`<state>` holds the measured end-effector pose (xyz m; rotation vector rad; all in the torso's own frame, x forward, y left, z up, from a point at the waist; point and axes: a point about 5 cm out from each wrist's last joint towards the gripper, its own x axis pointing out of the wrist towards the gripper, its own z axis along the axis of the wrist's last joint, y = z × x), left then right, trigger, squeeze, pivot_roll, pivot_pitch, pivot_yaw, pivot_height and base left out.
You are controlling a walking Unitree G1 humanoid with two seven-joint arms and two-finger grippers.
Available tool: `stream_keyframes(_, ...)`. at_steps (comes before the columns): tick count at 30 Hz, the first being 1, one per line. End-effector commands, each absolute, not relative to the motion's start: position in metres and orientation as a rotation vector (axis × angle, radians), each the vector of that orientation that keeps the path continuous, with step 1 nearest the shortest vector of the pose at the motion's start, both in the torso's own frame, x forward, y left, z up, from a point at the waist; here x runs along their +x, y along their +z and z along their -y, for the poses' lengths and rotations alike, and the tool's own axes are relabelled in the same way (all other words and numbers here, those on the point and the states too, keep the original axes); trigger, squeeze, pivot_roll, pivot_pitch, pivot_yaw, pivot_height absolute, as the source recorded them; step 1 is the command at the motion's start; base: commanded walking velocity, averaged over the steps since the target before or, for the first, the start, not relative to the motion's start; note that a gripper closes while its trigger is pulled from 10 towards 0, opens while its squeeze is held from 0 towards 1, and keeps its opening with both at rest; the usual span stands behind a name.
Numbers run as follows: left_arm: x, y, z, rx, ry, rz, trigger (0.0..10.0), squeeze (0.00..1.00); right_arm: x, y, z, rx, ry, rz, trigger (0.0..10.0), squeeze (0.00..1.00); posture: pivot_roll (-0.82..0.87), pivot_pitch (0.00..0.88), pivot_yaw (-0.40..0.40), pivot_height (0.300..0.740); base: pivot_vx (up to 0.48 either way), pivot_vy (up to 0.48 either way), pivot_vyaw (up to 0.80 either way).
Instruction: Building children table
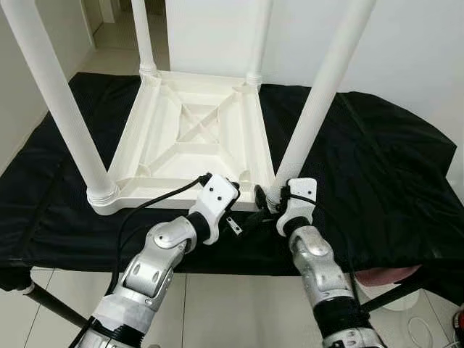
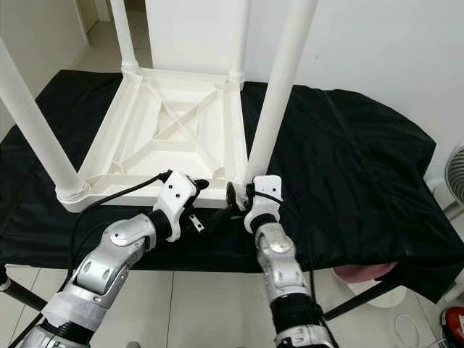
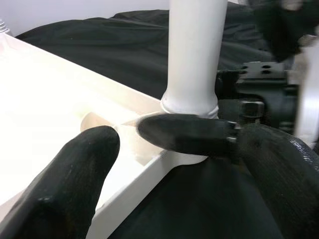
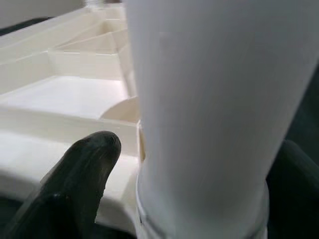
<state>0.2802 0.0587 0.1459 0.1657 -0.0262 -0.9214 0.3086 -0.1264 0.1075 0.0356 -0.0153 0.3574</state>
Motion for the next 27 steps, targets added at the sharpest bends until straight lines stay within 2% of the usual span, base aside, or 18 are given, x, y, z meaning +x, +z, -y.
stream_keyframes(1, 0.28, 0.143, -0.059, 0.163, -0.904, 0.009, 10.0, 0.0, 0.305, 0.106, 0.127, 0.028, 0.456, 0.016, 10.0, 0.0, -0.07, 0.0, -0.057, 0.74, 0.0, 0.0, 0.0)
stream_keyframes(5, 0.279, 0.142, -0.06, 0.166, -0.912, 0.001, 10.0, 0.0, 0.312, 0.11, 0.145, -0.075, 0.571, 0.028, 10.0, 0.0, -0.07, 0.0, -0.052, 0.74, 0.0, 0.0, 0.0)
stream_keyframes(10, 0.277, 0.142, -0.059, 0.167, -0.939, -0.005, 10.0, 0.0, 0.325, 0.117, 0.152, -0.133, 0.612, 0.038, 10.0, 0.0, -0.06, 0.0, -0.052, 0.74, 0.0, 0.0, 0.0)
stream_keyframes(17, 0.271, 0.138, -0.059, 0.164, -0.98, -0.022, 10.0, 0.0, 0.337, 0.123, 0.15, -0.174, 0.664, 0.028, 10.0, 0.0, -0.05, 0.0, -0.05, 0.74, 0.0, 0.0, 0.0)
stream_keyframes(24, 0.266, 0.134, -0.063, 0.168, -1.004, -0.046, 10.0, 0.0, 0.345, 0.112, 0.135, -0.149, 0.742, -0.053, 10.0, 0.0, -0.03, 0.0, -0.056, 0.74, 0.0, 0.0, 0.0)
stream_keyframes(25, 0.266, 0.135, -0.064, 0.169, -1.001, -0.044, 10.0, 0.0, 0.343, 0.107, 0.129, -0.143, 0.776, -0.057, 0.0, 0.0, -0.03, 0.0, -0.056, 0.74, 0.0, 0.0, 0.0)
stream_keyframes(27, 0.266, 0.135, -0.064, 0.17, -0.999, -0.044, 10.0, 0.0, 0.343, 0.106, 0.128, -0.143, 0.784, -0.054, 0.0, 0.0, -0.03, 0.0, -0.056, 0.74, 0.0, 0.0, 0.0)
